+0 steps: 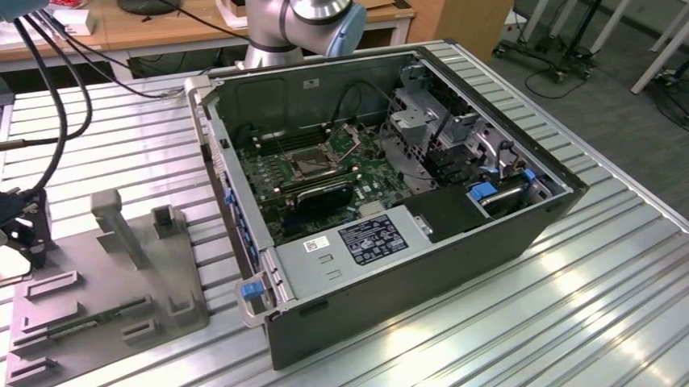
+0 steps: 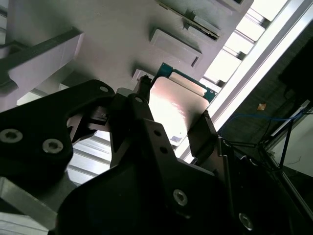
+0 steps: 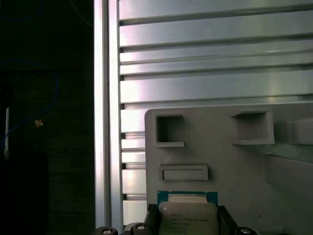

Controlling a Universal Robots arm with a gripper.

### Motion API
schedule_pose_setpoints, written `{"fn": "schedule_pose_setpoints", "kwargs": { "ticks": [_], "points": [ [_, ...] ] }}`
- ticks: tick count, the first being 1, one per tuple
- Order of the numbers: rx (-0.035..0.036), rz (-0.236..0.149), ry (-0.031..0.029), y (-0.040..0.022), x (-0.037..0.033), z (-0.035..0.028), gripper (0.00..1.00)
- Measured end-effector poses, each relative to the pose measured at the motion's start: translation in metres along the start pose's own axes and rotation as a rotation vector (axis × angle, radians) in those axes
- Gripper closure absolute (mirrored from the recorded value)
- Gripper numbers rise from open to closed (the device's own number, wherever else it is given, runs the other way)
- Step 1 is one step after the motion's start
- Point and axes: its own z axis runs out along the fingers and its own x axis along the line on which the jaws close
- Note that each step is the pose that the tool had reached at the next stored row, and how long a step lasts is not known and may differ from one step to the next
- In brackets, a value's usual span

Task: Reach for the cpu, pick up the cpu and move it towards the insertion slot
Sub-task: 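Pick up the cpu and move it towards the insertion slot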

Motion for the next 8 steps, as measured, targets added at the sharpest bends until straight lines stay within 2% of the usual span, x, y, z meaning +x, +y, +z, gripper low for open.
{"fn": "schedule_pose_setpoints", "kwargs": {
  "ticks": [1, 8],
  "points": [
    [0.0000, 0.000, -0.0001, 0.0002, 0.0000, -0.0058, 0.45],
    [-0.0001, 0.000, -0.0002, 0.0004, 0.0000, -0.0108, 0.45]
  ]
}}
